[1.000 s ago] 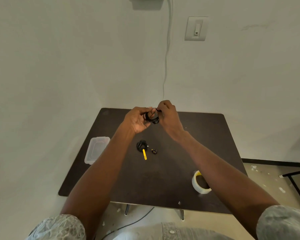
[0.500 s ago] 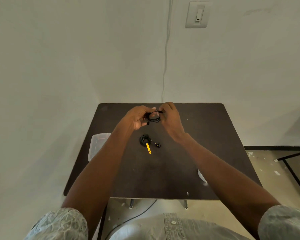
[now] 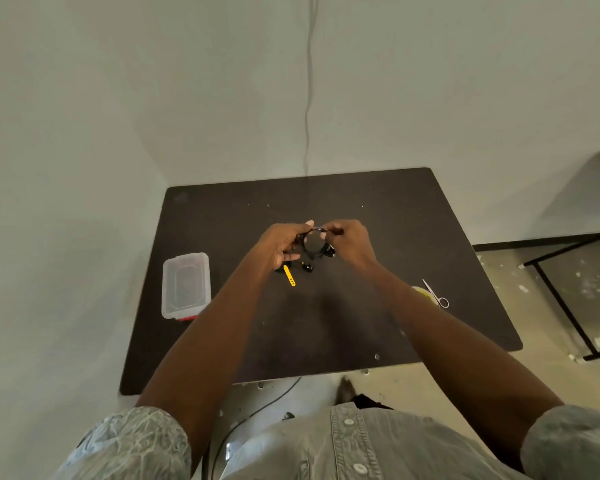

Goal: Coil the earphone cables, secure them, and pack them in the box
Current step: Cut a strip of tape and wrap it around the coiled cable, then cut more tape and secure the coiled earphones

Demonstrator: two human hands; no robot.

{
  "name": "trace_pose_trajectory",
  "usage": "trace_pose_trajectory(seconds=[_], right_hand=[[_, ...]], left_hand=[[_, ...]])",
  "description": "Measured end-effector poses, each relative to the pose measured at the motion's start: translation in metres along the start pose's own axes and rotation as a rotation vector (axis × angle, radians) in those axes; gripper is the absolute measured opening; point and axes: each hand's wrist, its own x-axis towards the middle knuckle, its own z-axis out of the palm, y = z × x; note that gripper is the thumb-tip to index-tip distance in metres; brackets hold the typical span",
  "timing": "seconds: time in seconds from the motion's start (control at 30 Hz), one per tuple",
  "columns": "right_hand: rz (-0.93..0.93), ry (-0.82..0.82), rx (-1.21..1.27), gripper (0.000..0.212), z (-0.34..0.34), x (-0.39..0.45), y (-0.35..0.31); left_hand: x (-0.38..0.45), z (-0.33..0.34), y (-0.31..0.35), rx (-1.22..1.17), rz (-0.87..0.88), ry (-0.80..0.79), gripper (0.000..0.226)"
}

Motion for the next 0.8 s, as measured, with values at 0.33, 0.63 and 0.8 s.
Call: trace_pose_trajectory(seconds=[0.33, 0.63, 0.8], right_hand=[[0.585, 0.143, 0.042, 0.008, -0.014, 0.046, 0.098], [0.654, 0.029, -0.15, 0.018, -0.009, 0.07, 0.139], [0.648, 0.015, -0.148, 0.018, -0.012, 0.065, 0.141]], left_hand=[[0.066, 0.038, -0.07, 0.281, 0.104, 0.342, 0.022], [0.076, 0.08, -0.087, 0.534, 0.2, 0.286, 0.018], [0.078, 0.079, -0.094, 0.524, 0.166, 0.278, 0.018]])
